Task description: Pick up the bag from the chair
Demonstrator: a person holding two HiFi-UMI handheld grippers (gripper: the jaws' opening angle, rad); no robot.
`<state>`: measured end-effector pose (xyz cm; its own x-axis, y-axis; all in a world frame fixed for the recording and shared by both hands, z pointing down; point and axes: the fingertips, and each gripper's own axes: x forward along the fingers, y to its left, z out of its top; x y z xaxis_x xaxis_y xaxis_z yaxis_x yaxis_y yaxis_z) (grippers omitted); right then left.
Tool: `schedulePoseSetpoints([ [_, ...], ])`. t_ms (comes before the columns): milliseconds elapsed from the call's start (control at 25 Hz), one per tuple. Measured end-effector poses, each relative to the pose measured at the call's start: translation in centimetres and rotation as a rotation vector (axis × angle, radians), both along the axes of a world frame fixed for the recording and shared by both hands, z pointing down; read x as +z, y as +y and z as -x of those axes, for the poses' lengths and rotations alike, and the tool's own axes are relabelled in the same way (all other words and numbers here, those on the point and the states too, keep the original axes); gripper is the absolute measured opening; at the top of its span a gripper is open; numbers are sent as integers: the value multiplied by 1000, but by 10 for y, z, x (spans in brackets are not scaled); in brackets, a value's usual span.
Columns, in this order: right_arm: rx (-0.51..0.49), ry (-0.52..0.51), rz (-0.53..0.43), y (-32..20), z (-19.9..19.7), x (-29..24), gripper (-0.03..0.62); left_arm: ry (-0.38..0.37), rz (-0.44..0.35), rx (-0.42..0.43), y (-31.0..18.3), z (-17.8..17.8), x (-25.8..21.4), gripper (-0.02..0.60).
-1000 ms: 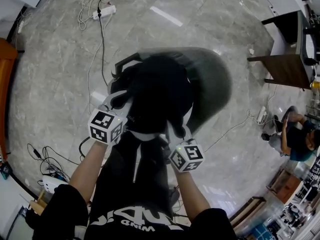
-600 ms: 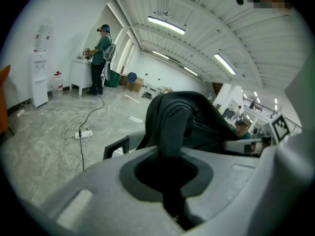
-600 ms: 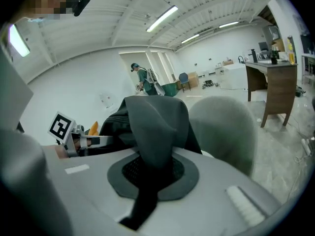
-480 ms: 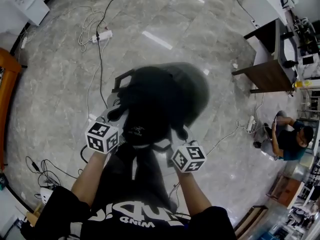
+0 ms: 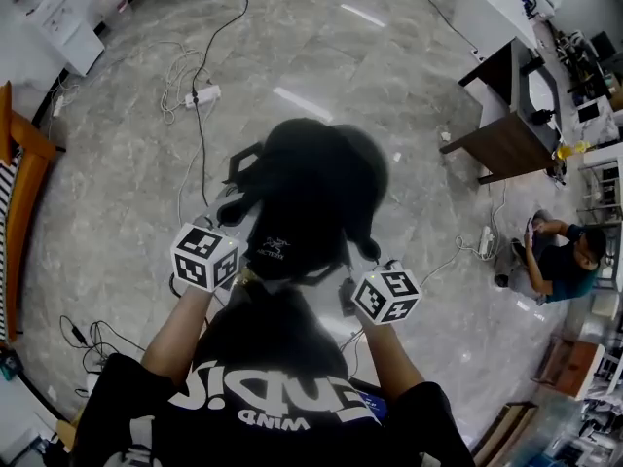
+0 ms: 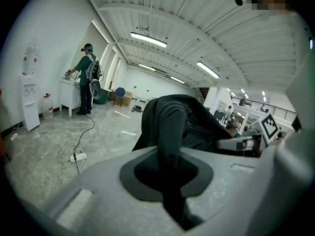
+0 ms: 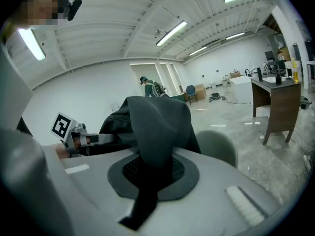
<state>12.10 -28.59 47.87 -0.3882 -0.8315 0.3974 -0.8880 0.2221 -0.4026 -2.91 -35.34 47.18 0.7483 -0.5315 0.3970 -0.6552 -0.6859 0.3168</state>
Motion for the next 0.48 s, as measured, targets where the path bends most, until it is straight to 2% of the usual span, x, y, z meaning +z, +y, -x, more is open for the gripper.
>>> schedulePoseSetpoints([
  [200, -16, -40, -45, 25, -8, -32, 6, -4, -47, -4, 35, -7, -36, 26],
  [480, -74, -84, -106, 53, -15, -58, 6, 33, -49, -58, 82, -13, -56, 26],
])
